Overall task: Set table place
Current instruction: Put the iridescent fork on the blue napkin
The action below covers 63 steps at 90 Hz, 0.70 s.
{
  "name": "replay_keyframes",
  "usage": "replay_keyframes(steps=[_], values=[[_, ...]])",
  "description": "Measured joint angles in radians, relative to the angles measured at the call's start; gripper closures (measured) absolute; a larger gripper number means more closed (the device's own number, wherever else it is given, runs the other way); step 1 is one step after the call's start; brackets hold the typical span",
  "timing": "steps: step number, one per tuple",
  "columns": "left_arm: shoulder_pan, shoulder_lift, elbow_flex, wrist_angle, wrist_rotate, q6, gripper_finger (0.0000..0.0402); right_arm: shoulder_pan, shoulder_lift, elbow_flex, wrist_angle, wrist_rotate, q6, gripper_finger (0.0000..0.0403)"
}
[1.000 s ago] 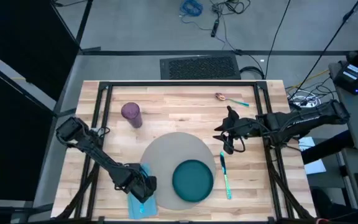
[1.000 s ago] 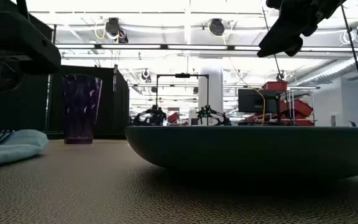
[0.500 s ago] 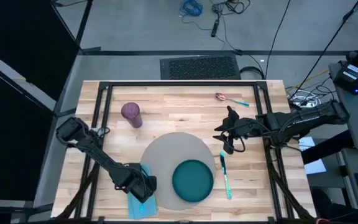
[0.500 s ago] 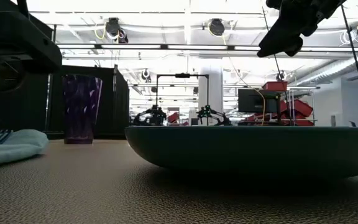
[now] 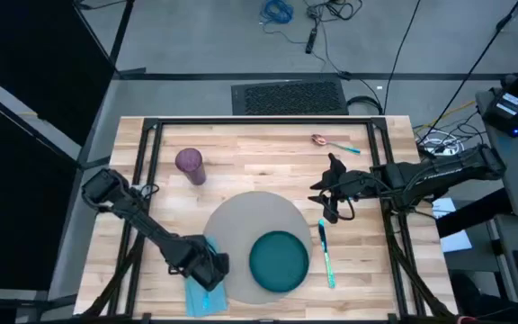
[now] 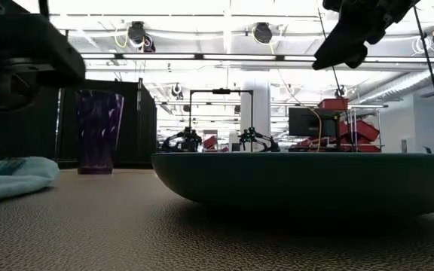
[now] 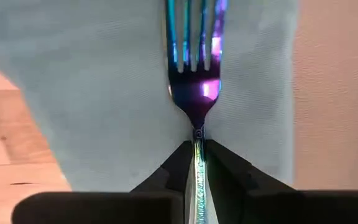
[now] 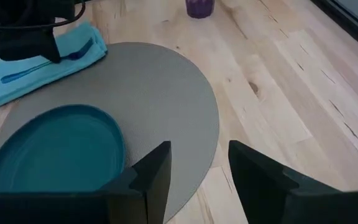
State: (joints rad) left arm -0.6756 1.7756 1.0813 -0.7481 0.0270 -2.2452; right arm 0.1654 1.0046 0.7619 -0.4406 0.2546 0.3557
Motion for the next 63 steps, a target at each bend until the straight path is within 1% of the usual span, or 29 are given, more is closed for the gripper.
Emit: replay_keyframes(steps=[18, 63], values=[[-0.014, 0.0, 0.0, -0.003, 0.015, -0.001, 0.0373, 0.0, 0.0, 0.0, -0.005, 0.0, 0.004, 0.0257], [-0.014, 0.0, 0.0, -0.002, 0.015, -0.001, 0.0373, 0.0, 0.0, 0.0, -0.005, 0.0, 0.018, 0.0257]])
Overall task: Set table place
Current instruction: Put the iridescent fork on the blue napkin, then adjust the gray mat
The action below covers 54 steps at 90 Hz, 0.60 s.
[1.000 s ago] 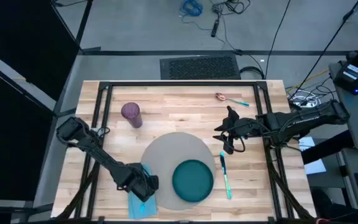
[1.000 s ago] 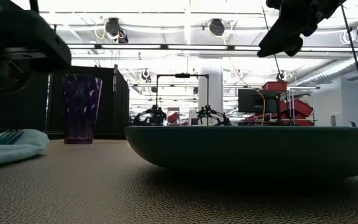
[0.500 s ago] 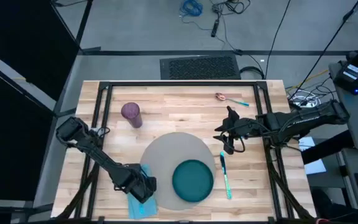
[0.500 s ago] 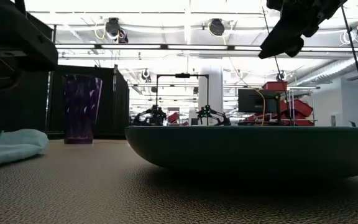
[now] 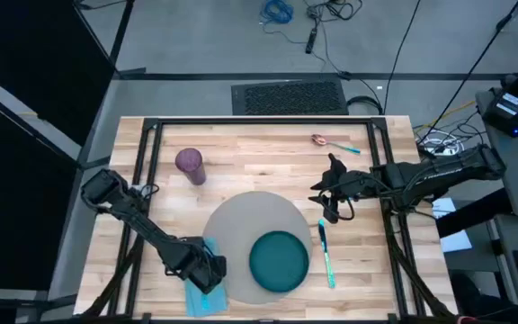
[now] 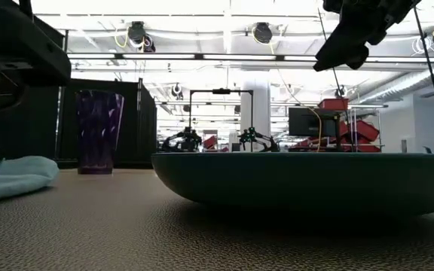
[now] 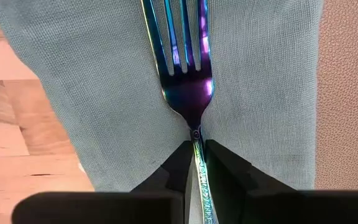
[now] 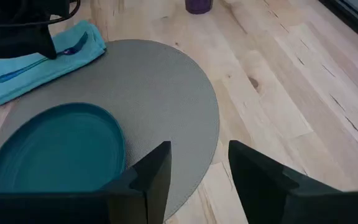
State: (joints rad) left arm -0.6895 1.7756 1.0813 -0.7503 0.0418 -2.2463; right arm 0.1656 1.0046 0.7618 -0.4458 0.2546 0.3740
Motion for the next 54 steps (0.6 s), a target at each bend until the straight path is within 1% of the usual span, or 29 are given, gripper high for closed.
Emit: replay_keyframes(steps=[24, 54], values=[[0.0, 0.0, 0.0, 0.0, -0.001, 0.001, 0.037, 0.0, 0.0, 0.0, 0.0, 0.0, 0.0, 0.0257], [0.0, 0.0, 0.0, 0.003, -0.002, 0.014, 0.0324, 0.0, 0.0, 0.0, -0.001, -0.023, 0.0, 0.0257]])
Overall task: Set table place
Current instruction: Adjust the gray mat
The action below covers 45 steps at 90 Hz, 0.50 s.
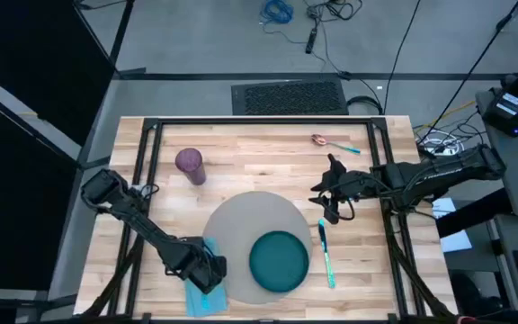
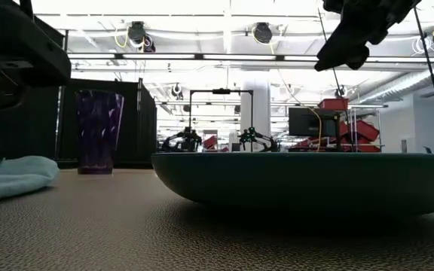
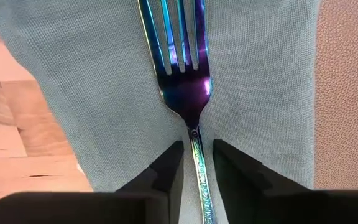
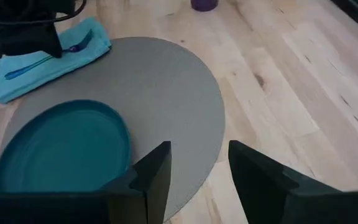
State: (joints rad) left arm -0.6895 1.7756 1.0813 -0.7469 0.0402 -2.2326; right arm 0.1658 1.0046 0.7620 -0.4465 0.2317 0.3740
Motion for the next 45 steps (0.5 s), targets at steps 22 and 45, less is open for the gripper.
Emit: replay_keyframes(steps=[22, 45], values=[[0.019, -0.003, 0.002, 0.008, 0.005, 0.095, 0.0317, 0.0, 0.0, 0.0, 0.0, -0.001, 0.0, 0.0257], [0.04, -0.052, 0.003, -0.045, 0.011, 0.102, 0.0317, 0.0, 0.0, 0.0, 0.001, -0.003, 0.007, 0.0257]])
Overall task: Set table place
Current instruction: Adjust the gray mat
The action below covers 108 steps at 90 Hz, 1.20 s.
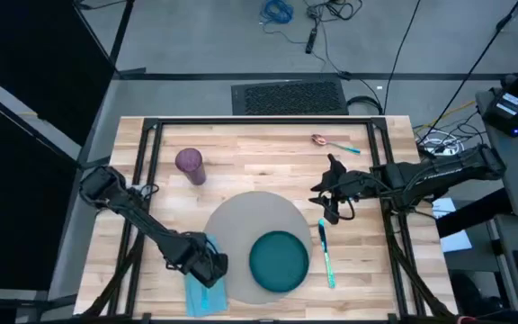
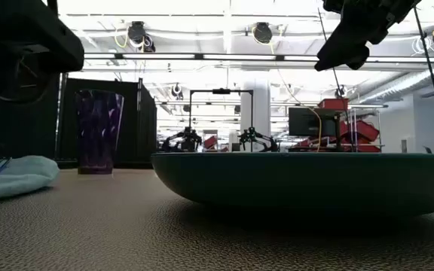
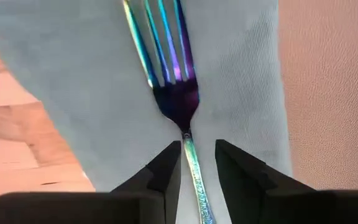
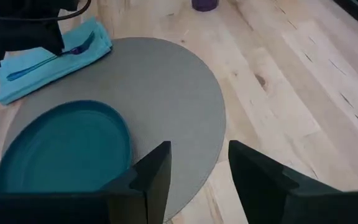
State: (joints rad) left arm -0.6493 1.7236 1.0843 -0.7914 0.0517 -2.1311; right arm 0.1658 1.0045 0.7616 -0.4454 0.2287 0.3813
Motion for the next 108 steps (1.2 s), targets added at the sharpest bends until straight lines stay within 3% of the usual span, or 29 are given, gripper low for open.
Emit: replay_keyframes(steps=[23, 44, 58, 75, 93, 108], values=[[0.001, -0.056, 0.0, -0.041, 0.001, 0.045, 0.0317, 0.0, 0.0, 0.0, 0.0, -0.004, 0.011, 0.0257], [-0.005, -0.065, 0.001, -0.081, -0.075, 0.138, 0.0317, 0.001, 0.033, 0.0, 0.084, -0.133, 0.039, 0.0257], [0.034, -0.065, 0.001, -0.17, -0.133, 0.249, 0.0317, 0.008, 0.114, 0.0, 0.214, -0.169, 0.037, 0.0257], [0.081, -0.062, 0.001, -0.148, -0.211, 0.395, 0.0317, 0.006, 0.242, 0.0, 0.371, -0.291, 0.029, 0.0266], [0.101, -0.062, 0.001, -0.142, -0.243, 0.505, 0.0317, 0.006, 0.304, 0.0, 0.464, -0.308, 0.027, 0.0302], [0.098, -0.052, 0.001, -0.128, -0.244, 0.549, 0.0317, 0.006, 0.307, 0.0, 0.483, -0.307, 0.022, 0.0385]])
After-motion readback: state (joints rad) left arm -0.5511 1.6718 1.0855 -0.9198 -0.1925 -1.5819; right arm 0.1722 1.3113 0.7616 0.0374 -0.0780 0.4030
